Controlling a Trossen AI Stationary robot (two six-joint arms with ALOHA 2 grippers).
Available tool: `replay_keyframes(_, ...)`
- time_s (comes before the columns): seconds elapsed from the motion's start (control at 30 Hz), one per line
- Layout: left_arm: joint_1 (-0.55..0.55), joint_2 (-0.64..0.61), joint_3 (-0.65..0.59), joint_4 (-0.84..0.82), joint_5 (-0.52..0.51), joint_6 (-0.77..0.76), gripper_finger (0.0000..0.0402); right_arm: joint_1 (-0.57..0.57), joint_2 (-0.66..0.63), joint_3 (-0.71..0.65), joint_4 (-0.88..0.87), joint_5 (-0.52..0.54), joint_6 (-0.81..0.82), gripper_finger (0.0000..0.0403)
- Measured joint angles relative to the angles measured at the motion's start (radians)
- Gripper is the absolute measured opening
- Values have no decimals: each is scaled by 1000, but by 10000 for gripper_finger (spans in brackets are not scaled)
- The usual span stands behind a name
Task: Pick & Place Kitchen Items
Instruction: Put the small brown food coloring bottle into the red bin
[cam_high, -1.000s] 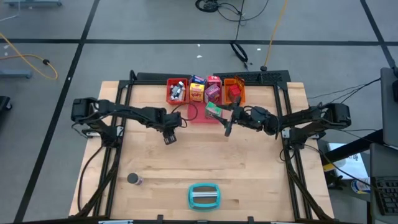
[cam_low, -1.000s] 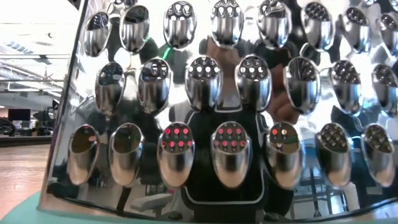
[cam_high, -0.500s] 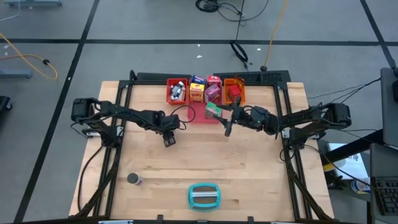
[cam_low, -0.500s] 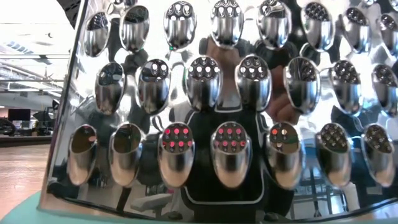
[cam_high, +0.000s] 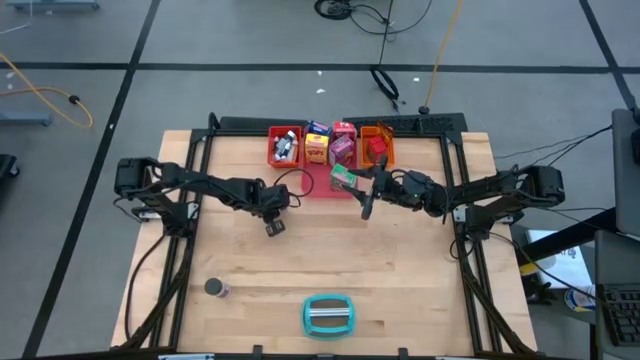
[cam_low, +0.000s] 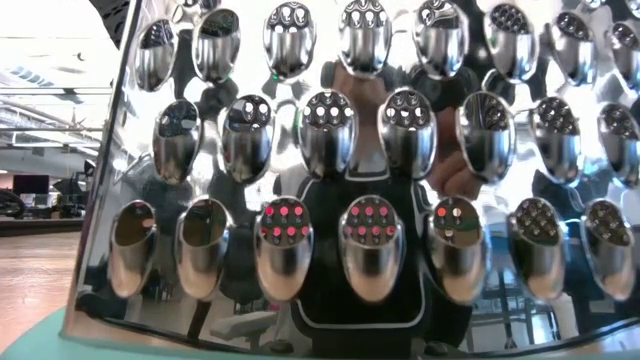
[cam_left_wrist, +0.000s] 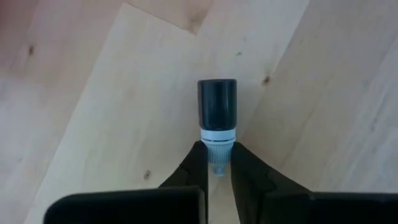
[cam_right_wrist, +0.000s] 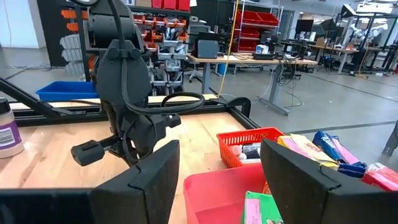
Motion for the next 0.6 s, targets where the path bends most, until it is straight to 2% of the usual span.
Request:
replay_keyframes(0.17,-3,-52,-5,-1,-34,2,25,-1,0,0,0,1,0,216)
replay_keyframes(0.33,6,-176,-3,-20,-103,7,27,-1,0,0,0,2,-1,211)
replay_keyframes(0.47,42,-270,-2,-15,-198,34,35,-1,0,0,0,2,-1,211)
replay_keyframes(0.6,106,-309,-2,5,-243,84,27,-1,0,0,0,2,1,210)
